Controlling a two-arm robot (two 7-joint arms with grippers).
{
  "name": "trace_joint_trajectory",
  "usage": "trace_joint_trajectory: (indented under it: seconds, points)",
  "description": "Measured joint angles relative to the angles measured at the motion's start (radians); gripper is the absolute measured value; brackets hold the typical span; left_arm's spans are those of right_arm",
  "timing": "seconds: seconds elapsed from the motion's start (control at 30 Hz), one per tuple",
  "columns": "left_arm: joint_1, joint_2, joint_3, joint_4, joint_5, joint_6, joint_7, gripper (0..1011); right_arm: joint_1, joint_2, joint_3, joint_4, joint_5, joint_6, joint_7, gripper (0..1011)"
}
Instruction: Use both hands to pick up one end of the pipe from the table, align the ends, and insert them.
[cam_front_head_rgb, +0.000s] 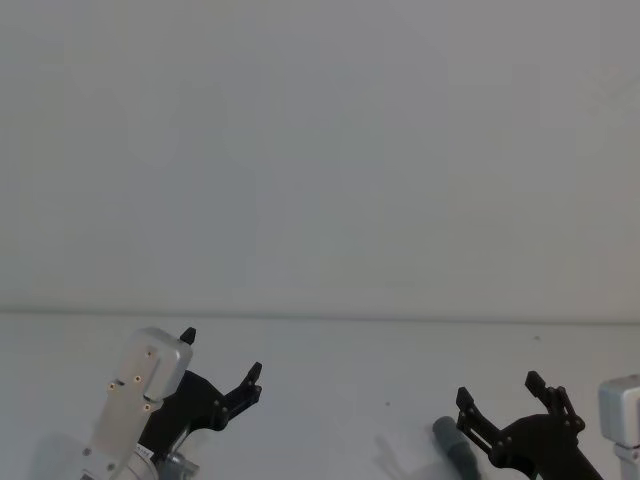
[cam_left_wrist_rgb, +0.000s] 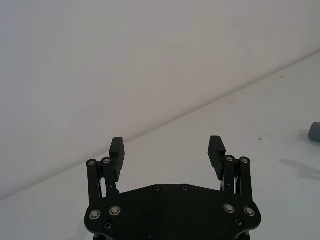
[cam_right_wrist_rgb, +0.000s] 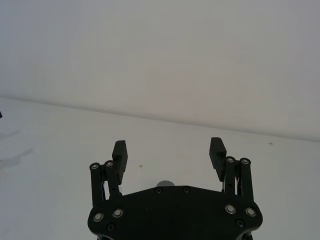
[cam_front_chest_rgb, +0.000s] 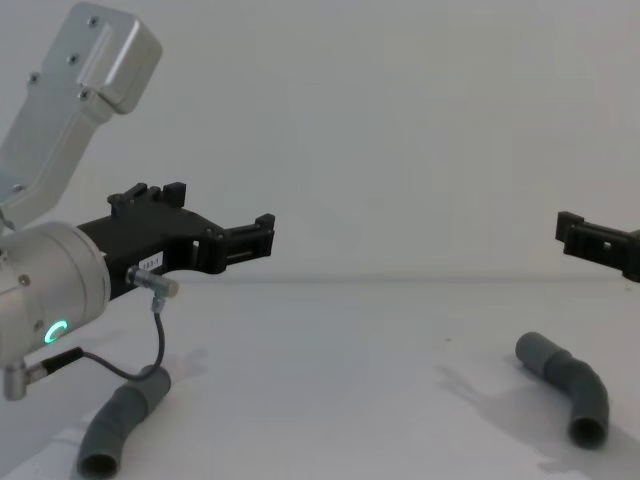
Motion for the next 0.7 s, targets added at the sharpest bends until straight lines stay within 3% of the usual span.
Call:
trace_joint_trajectory:
  seconds: [0.7]
  points:
    - [0.000, 0.000, 0.000, 0.000, 0.000, 0.000, 0.000, 1001, 0.000, 0.000, 0.000, 0.000, 0.000, 0.000, 0.000, 1000]
